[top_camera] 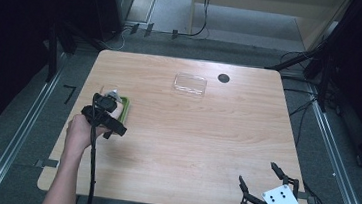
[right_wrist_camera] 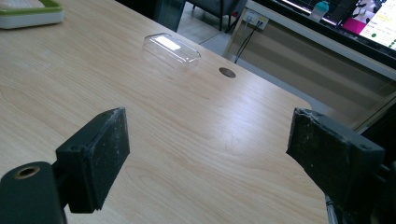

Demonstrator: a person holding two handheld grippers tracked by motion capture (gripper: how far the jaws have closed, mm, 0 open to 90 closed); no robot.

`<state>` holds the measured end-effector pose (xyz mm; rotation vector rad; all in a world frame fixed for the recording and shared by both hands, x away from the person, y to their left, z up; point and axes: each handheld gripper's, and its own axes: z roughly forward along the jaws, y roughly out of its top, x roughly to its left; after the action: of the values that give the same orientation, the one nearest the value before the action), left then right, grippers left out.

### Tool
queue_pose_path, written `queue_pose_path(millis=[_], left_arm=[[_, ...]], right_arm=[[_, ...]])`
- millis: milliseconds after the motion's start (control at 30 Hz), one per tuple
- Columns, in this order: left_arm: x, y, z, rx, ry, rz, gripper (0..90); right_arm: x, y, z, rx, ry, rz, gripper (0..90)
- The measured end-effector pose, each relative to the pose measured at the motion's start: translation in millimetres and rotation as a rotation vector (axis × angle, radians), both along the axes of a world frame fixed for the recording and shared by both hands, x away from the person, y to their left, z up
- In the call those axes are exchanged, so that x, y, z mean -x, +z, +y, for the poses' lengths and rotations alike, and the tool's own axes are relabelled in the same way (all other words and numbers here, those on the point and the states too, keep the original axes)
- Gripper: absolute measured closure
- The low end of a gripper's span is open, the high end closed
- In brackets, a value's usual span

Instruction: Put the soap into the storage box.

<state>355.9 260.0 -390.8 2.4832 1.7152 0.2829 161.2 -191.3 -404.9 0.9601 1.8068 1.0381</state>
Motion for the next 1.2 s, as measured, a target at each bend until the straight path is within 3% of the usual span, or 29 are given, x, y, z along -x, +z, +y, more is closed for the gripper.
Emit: queue_pose_path(millis=[867,1200], left_arm=[[39.3,-22.1,8.3,-0.004,0.008,0.043,3.7],[61.5,-35.7,14.4,0.012,0.036,0.032,3.3]], right_arm=[[0.8,0.3,0.4,-0.001,0.000,-0.002,13.3],[0.8,0.3,0.5,0.000,-0.001,-0.006,13.3]])
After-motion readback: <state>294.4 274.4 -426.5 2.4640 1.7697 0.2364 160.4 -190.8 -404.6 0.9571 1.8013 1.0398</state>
